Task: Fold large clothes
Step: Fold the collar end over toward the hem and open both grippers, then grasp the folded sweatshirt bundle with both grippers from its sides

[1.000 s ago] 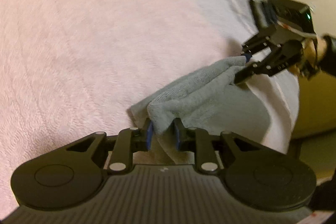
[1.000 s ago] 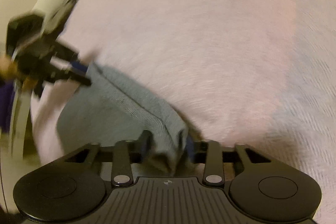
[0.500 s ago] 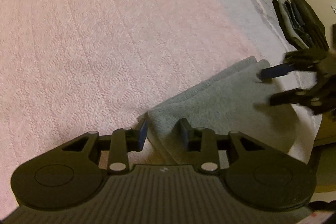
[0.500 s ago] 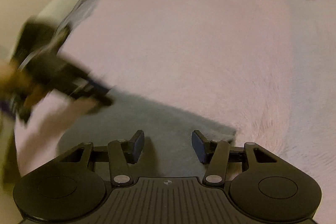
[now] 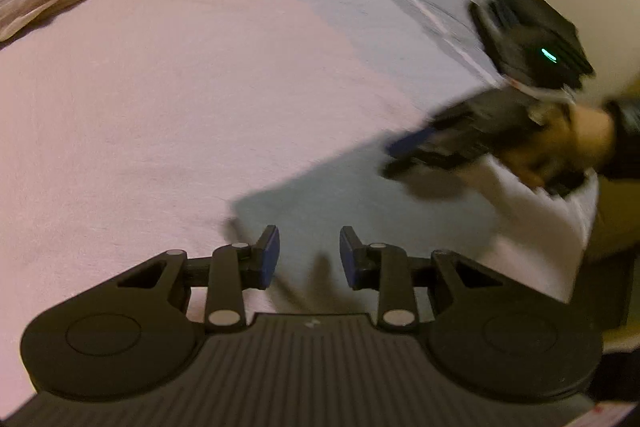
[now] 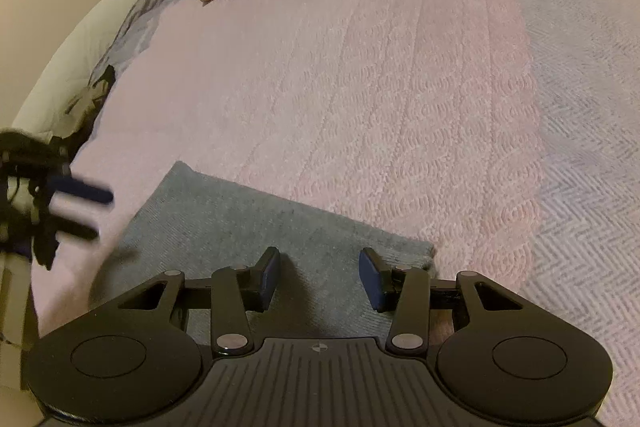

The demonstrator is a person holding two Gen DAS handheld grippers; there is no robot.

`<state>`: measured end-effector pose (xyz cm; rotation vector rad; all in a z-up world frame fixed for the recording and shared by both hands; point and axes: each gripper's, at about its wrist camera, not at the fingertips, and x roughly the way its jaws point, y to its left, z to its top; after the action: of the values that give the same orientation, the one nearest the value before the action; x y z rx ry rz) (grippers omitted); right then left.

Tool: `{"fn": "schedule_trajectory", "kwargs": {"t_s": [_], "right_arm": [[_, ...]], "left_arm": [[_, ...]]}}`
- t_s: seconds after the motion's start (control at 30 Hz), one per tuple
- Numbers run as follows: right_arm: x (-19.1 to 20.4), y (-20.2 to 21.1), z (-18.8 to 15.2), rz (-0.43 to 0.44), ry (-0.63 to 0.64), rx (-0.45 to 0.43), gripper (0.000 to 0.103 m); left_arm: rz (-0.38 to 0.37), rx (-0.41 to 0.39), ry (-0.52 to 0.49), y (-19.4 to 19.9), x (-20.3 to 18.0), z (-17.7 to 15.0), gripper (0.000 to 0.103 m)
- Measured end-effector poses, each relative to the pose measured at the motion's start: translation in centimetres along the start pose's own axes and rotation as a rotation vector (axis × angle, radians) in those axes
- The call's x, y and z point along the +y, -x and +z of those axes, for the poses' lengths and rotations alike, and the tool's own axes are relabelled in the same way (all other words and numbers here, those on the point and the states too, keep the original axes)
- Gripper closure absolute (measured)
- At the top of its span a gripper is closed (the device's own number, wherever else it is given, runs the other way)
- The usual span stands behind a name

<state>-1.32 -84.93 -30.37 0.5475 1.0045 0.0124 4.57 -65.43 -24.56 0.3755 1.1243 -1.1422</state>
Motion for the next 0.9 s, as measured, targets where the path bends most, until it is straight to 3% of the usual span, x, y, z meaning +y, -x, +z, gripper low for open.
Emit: {"fn": "schedule_trajectory", "kwargs": {"t_s": [0.13,0.3,0.4,0.47,0.53,0.6,0.67,0.73,0.8,0.9], "right_arm": [[0.2,-0.4,-0.8,-0.005,0.029,-0.032,0.061],[1.5,-0.2,-0.8,-0.062,0.067,-0.046,0.061],[4.7,2.8,-1.3,-0.128,0.161,-0.070,0.048],[7.3,5.5,-3.0,-0.156,0.295,-0.095,0.037],[9.4,7.0,-5.5,-0.216,0.456,-0.095,0.029],[11.7,7.4,-9.3,-0.290,0.664,-0.063,0.027],[13.1,6.4,-13.2,-0.370,0.864,-0.021,0.026],[13.8,4.4,-16.5,-0.433,1.024,0.018,0.026],[13.7,2.1,-18.8,-0.487,1.144,0.028,0.025],[12.8,-1.6,-20.3,-0.599,1.254,0.023,0.025]], "left_arm": [[0.000,0.057,-0.004,-4.3,-0.4,-2.0,0.076],[-0.032,0.009,0.046,-6.4,1.5,-4.2,0.074],[-0.007,-0.005,0.043,-4.5,0.9,-3.9,0.080],[0.036,-0.041,-0.018,-2.1,-0.6,-3.8,0.075],[0.087,-0.078,-0.153,0.6,-2.7,-4.3,0.065],[0.149,-0.103,-0.309,2.4,-5.2,-5.3,0.045],[0.187,-0.110,-0.477,3.0,-7.8,-7.1,0.040],[0.218,-0.106,-0.652,2.2,-10.2,-9.4,0.033],[0.251,-0.108,-0.803,0.4,-12.2,-11.8,0.019],[0.337,-0.098,-0.974,-3.6,-14.4,-14.5,0.018]]}}
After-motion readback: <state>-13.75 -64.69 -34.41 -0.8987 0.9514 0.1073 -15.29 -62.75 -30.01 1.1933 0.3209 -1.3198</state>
